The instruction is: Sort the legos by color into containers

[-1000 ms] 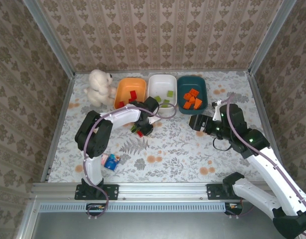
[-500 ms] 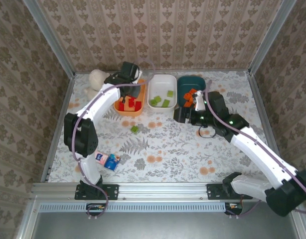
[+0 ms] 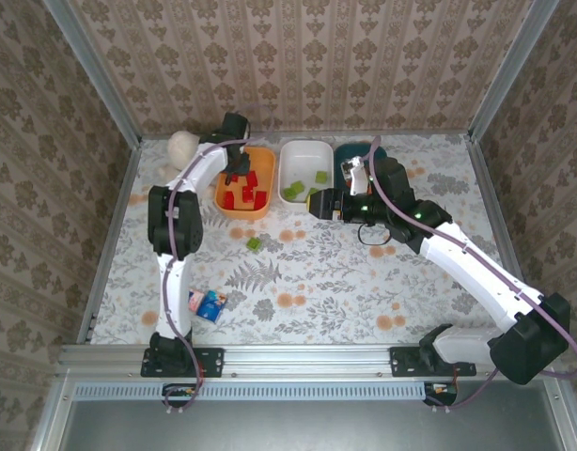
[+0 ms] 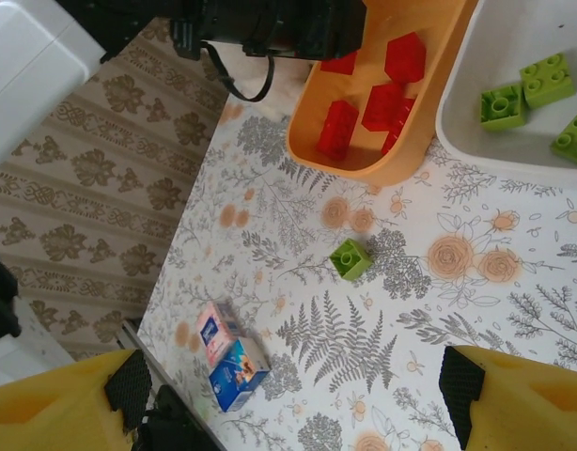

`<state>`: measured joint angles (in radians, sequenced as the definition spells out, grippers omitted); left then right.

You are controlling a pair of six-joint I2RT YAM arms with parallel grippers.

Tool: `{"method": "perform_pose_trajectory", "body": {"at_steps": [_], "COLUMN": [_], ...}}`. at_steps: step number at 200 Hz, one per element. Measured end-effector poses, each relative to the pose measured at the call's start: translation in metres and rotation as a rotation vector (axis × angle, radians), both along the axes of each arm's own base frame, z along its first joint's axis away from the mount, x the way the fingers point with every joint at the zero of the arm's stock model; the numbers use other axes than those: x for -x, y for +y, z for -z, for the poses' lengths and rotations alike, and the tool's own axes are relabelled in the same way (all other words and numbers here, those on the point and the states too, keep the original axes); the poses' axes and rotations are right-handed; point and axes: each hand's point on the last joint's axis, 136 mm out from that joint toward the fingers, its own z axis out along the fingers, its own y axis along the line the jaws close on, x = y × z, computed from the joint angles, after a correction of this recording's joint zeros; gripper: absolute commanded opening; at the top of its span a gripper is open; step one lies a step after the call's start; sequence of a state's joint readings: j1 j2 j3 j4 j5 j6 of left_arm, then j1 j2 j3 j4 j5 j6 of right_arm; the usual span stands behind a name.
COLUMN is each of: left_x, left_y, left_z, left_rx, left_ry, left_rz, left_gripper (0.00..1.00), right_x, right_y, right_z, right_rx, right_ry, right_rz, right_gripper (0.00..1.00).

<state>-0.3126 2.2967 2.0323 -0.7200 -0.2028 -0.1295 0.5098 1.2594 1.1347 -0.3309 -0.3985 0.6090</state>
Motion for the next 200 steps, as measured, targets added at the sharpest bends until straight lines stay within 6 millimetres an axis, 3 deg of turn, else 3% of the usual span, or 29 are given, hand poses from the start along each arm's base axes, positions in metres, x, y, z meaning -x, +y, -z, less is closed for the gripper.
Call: {"method": "perform_pose_trajectory", "body": {"at_steps": [75, 109, 139, 179, 200], "left_x": [0.002, 0.003, 0.005, 0.006, 0.015], "left_y": [-0.004, -0.005, -0.005, -0.005, -0.002], "left_z": [0.021, 0.026, 0.027, 0.023, -0.004], "left_rx": [0.021, 0.029, 0.037, 0.045, 0.076], "left_ry": [0.036, 0.047, 0.056, 0.053, 0.019], "left_rz": [-0.038, -0.054, -0.064, -0.076, -0.107], "left_gripper": [0.38, 0.51, 0.56, 0.59, 0.63], "right_x": [0.001, 0.002, 0.003, 0.009, 0.01], "right_y": [0.001, 0.001, 0.006, 0.031, 0.065], "right_z": [0.0, -0.001, -0.002, 0.005, 0.016], "right_rx": [0.002, 0.001, -0.007, 0.019, 0.095], "right_ry": [0.0, 0.002, 0.006, 0.014, 0.012], "right_rz": [-0.005, -0.008, -0.035, -0.121, -0.209], "right_gripper": [0.84, 0.85, 0.86, 0.84, 0.83]}}
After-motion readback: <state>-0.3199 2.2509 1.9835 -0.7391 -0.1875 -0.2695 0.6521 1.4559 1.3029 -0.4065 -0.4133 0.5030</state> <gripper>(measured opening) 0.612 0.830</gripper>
